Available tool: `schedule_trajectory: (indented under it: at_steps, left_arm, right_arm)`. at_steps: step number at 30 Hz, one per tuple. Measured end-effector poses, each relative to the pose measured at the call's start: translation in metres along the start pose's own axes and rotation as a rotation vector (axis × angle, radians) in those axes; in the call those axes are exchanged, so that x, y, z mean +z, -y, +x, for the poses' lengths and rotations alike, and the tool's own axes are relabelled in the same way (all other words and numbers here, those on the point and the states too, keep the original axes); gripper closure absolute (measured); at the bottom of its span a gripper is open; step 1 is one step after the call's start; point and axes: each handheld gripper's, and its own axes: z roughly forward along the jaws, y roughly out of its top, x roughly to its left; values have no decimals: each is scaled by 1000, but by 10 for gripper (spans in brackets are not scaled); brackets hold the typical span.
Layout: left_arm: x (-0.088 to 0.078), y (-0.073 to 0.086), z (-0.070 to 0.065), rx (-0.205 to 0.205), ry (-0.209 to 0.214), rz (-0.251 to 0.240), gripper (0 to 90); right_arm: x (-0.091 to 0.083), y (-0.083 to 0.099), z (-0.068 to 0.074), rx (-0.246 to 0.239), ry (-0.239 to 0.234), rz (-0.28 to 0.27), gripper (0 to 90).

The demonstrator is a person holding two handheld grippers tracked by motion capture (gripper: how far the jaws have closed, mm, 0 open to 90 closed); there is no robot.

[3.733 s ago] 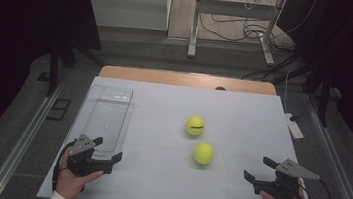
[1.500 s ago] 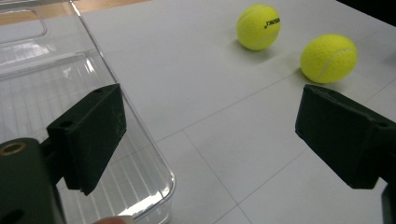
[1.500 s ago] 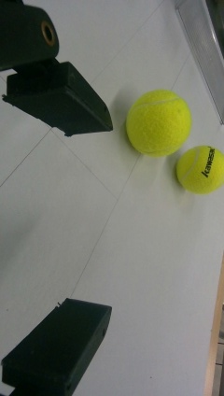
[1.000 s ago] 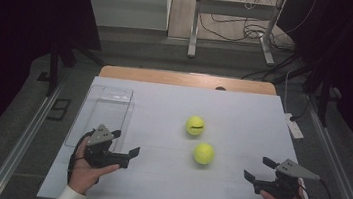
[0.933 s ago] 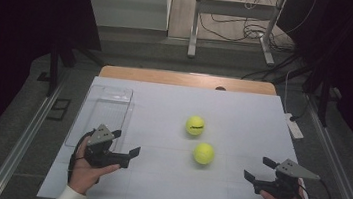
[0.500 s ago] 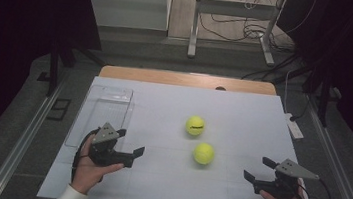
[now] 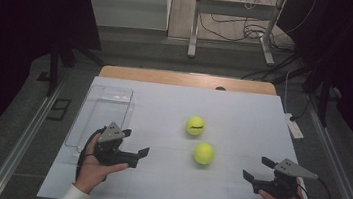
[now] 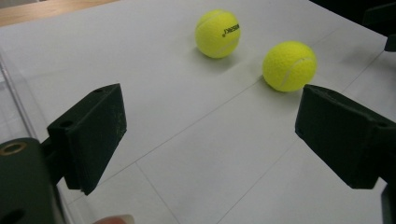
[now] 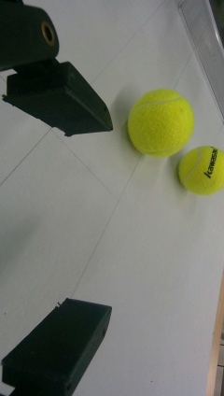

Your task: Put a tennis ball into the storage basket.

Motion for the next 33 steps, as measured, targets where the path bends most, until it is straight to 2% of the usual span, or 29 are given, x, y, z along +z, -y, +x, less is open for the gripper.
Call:
schedule_trajectory:
  at_steps: [14,18,21,33]
  left_arm:
    - [16,-10,-10,23,33,19,101]
    - [21,-10,-11,24,42,27,101]
    - [25,-12,-13,18,64,31,102]
    - [37,-17,-18,26,88,47,102]
  right_arm:
    - [-1,1,-1,2,1,-1,108]
    - [-1,1,-1,3,1,1,108]
    - [-1,1,-1,1,1,3,106]
    - [-2,2,-1,2,3,3,106]
